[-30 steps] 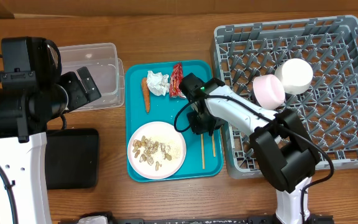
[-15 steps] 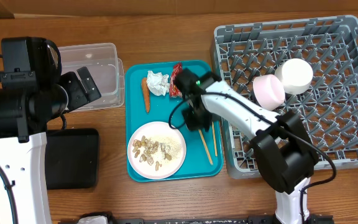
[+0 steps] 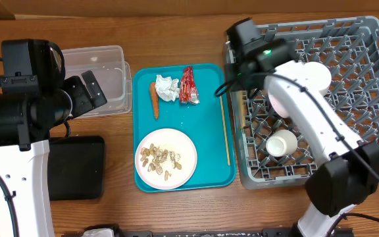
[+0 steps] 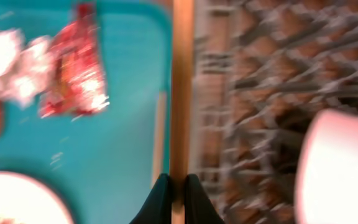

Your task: Sort waste into correct bins and load items into the dishwasher

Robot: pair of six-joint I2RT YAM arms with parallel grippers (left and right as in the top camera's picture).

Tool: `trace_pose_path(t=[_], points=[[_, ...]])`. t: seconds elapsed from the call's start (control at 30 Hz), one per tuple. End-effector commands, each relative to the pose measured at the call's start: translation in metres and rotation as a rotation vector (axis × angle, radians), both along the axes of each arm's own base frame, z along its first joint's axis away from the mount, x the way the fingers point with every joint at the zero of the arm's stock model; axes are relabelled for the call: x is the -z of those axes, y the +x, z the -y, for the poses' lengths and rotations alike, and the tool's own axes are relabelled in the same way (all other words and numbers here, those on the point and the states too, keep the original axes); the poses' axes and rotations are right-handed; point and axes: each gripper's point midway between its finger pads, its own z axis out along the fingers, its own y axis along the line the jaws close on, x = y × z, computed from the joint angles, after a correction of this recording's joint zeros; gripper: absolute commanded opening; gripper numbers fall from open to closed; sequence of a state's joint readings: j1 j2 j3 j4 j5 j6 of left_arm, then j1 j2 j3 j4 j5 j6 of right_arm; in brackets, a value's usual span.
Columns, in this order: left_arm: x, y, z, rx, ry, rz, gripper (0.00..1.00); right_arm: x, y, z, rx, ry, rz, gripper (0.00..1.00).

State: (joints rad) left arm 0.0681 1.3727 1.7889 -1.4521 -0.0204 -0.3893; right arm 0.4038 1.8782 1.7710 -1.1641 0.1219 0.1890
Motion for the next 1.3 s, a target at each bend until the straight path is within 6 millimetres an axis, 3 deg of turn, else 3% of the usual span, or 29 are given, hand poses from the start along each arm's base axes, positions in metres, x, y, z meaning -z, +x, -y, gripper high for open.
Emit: trace_pose_path(t=[0.0, 0.13, 0.17, 0.2, 0.27, 0.47, 0.57, 0.73, 1.0, 1.1, 1.27], points=[[-0.002, 0.000, -0.004, 0.002, 0.019, 0.002, 1.00, 0.016, 0.005, 0.020, -0.022, -0.036, -0.012, 0.04], [-0.002, 0.000, -0.004, 0.002, 0.019, 0.002, 1.00, 0.035, 0.003, 0.023, -0.036, -0.053, -0.026, 0.04], [-0.002, 0.000, -0.004, 0.002, 0.019, 0.002, 1.00, 0.037, 0.002, 0.023, -0.037, -0.054, -0.029, 0.11], [-0.002, 0.000, -0.004, 0.002, 0.019, 0.002, 1.00, 0.037, 0.002, 0.023, -0.046, -0.057, -0.029, 0.29], [-0.002, 0.000, -0.004, 0.002, 0.019, 0.002, 1.00, 0.027, 0.003, 0.017, -0.062, -0.052, -0.008, 0.40], [-0.002, 0.000, -0.004, 0.002, 0.019, 0.002, 1.00, -0.024, -0.009, -0.024, -0.140, -0.007, 0.085, 0.42], [-0.002, 0.000, -0.004, 0.002, 0.019, 0.002, 1.00, -0.024, -0.026, -0.046, -0.173, 0.001, 0.066, 0.42], [-0.002, 0.000, -0.004, 0.002, 0.019, 0.002, 1.00, 0.014, -0.052, -0.065, -0.165, -0.015, -0.020, 0.41], [-0.002, 0.000, -0.004, 0.002, 0.019, 0.002, 1.00, 0.114, -0.074, -0.041, -0.067, -0.118, -0.132, 0.38], [-0.002, 0.000, -0.004, 0.002, 0.019, 0.002, 1.00, 0.135, -0.080, -0.036, -0.068, -0.140, -0.161, 0.38], [-0.002, 0.000, -0.004, 0.002, 0.020, 0.002, 1.00, 0.154, -0.084, -0.034, -0.070, -0.167, -0.201, 0.36]])
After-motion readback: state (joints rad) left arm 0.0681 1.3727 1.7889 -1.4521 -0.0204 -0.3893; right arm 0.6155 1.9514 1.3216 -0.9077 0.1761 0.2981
